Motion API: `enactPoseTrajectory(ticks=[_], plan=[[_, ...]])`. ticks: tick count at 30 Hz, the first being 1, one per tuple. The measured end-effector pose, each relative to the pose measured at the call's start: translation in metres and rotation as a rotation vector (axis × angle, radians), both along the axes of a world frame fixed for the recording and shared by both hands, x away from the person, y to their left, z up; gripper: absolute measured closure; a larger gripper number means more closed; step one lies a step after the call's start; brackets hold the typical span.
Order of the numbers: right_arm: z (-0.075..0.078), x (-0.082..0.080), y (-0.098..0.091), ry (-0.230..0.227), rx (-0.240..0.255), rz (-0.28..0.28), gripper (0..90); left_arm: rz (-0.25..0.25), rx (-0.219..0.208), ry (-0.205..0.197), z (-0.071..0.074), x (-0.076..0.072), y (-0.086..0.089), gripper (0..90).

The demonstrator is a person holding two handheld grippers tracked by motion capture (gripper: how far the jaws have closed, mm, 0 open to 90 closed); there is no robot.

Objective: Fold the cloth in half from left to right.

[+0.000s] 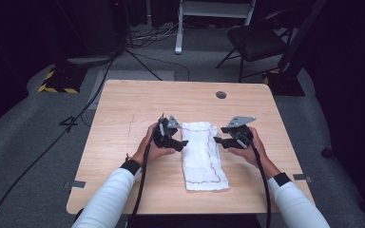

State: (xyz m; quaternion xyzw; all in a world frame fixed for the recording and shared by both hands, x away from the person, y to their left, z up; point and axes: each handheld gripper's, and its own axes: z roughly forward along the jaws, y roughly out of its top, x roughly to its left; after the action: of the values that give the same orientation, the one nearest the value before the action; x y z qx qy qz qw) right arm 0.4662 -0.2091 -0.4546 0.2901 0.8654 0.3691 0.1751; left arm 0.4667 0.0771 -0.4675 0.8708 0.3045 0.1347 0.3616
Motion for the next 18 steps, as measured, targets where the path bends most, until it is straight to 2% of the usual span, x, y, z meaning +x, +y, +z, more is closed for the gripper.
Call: enactPoseTrajectory(ticks=[1, 5, 6, 7, 8, 10, 12, 15, 17, 18], plan=[[0.0, 0.004, 0.001, -0.003, -0.009, -0.006, 45.1, 0.006, -0.009, 0.016, -0.002, 0.005, -0.002, 20.1], [-0.007, 0.024, 0.006, 0.01, -0.039, -0.023, 47.1, 0.034, 0.023, 0.01, -0.007, 0.021, -0.009, 20.1], [-0.01, 0.028, 0.007, -0.01, -0.065, -0.032, 47.3, 0.047, 0.037, 0.008, -0.009, 0.025, -0.011, 20.1], [-0.013, 0.033, 0.008, -0.005, -0.083, -0.034, 47.7, 0.055, 0.047, 0.006, -0.011, 0.028, -0.012, 20.5], [-0.015, 0.037, 0.007, 0.002, -0.085, -0.036, 48.4, 0.06, 0.058, 0.009, -0.013, 0.031, -0.013, 21.1], [-0.019, 0.043, 0.007, 0.013, -0.088, -0.054, 50.2, 0.067, 0.052, 0.022, -0.015, 0.037, -0.013, 20.8], [-0.022, 0.048, 0.006, 0.044, -0.069, -0.046, 52.5, 0.067, 0.05, 0.03, -0.017, 0.041, -0.012, 21.2], [-0.025, 0.054, 0.007, 0.077, -0.065, -0.032, 57.9, 0.064, 0.057, 0.048, -0.02, 0.045, -0.012, 24.6], [-0.029, 0.056, 0.009, 0.094, -0.057, -0.027, 63.0, 0.03, 0.038, 0.078, -0.022, 0.045, -0.012, 37.4], [-0.03, 0.056, 0.01, 0.102, -0.053, -0.027, 67.8, 0.028, 0.032, 0.08, -0.023, 0.044, -0.012, 39.6]])
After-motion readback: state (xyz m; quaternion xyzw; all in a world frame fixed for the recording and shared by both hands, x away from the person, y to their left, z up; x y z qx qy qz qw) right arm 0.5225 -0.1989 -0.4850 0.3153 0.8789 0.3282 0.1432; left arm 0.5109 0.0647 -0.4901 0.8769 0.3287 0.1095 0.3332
